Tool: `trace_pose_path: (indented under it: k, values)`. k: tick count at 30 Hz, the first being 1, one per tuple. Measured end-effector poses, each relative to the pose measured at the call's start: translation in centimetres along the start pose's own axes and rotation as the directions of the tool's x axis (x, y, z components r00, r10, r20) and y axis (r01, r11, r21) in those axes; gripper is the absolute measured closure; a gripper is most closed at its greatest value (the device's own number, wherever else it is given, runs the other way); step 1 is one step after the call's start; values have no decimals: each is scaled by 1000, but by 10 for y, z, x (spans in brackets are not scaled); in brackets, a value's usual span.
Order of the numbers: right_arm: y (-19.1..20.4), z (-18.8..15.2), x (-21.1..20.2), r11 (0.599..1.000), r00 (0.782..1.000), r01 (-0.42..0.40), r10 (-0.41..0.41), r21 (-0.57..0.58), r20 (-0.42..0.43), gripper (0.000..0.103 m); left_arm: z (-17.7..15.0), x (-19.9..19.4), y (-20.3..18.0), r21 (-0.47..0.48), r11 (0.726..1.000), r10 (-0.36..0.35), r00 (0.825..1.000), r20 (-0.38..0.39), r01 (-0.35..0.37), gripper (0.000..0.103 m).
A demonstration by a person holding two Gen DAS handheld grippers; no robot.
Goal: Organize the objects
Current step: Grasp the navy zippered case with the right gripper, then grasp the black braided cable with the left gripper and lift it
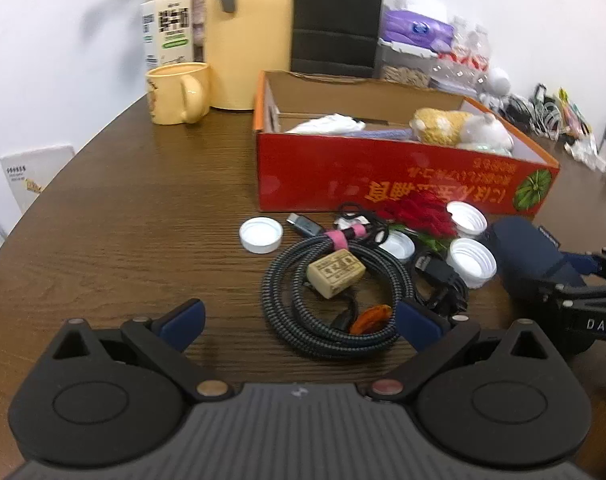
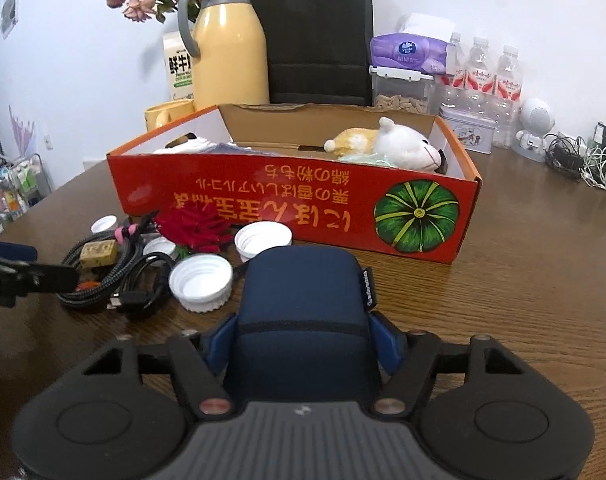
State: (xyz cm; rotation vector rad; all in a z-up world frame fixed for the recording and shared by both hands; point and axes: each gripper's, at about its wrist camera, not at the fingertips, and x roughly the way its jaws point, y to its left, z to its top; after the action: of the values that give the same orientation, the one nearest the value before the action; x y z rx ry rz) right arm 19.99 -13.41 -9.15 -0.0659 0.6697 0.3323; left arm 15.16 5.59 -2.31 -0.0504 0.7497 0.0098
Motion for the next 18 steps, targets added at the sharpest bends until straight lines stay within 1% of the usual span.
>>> trace_pose_path:
  k: [5,8,13,16,18]
  values:
    - [-2,-2,-4,1000,999,-7,7,13,34,40,4,4,-9,56,998,-1,1000,-9,2,0]
    - [0,-2,-6,1000,999,-9,9,3,44,41,8,5,-12,78,997,-6,1000,-10,7,0]
    - [4,-3,-10,1000,998,-15,16,-20,68,41,16,10,-19,143,990,18,1000,-21,-15,0]
    - [5,-3,-11,1000,997,-23,24,-22,72,41,20,11,-24,192,981,-4,999,-45,12,0]
    - [5,-4,-12,999,997,-27,28,-22,75,41,23,13,-30,242,970,-8,998,-66,24,0]
